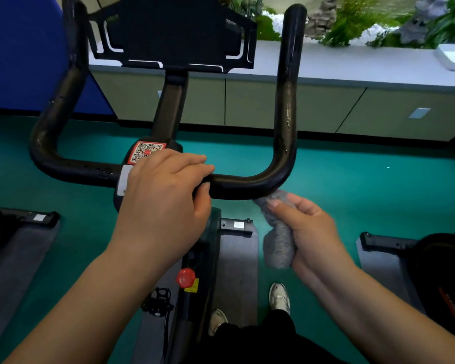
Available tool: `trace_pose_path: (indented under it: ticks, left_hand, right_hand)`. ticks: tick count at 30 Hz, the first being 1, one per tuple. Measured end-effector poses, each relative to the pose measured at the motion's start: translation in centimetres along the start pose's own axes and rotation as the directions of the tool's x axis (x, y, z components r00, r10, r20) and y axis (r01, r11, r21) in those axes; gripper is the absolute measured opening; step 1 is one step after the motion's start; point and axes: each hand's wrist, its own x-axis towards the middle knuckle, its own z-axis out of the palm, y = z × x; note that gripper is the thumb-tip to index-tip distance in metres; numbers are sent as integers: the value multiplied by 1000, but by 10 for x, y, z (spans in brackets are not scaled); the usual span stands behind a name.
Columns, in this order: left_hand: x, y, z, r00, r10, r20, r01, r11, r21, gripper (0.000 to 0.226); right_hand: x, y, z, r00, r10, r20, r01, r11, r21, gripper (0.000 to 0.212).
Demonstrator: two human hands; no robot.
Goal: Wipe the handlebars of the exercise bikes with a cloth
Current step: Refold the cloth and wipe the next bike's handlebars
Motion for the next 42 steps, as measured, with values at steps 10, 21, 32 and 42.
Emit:
trace_pose_path:
  ticks: [10, 21, 32, 42]
  left_hand:
    - [-2, 4, 4, 1000, 6, 29, -5, 1000, -18, 28]
    - [-3, 4, 4, 1000, 8, 25, -7, 1000, -28, 29]
    - [0, 1, 8, 1000, 17, 10, -16, 999, -47, 26]
    - [3, -2, 9, 1000, 31, -1, -31, 997, -71, 26]
  right_hand:
    - [-1, 3, 6, 998, 34, 53, -36, 999, 38, 16]
    - [13, -10, -11, 997, 30, 68, -31, 999, 13, 22]
    - [24, -45, -11, 891, -452, -32, 413, 839, -353, 21]
    - [29, -51, -14, 410, -800, 438, 798, 82, -598, 21]
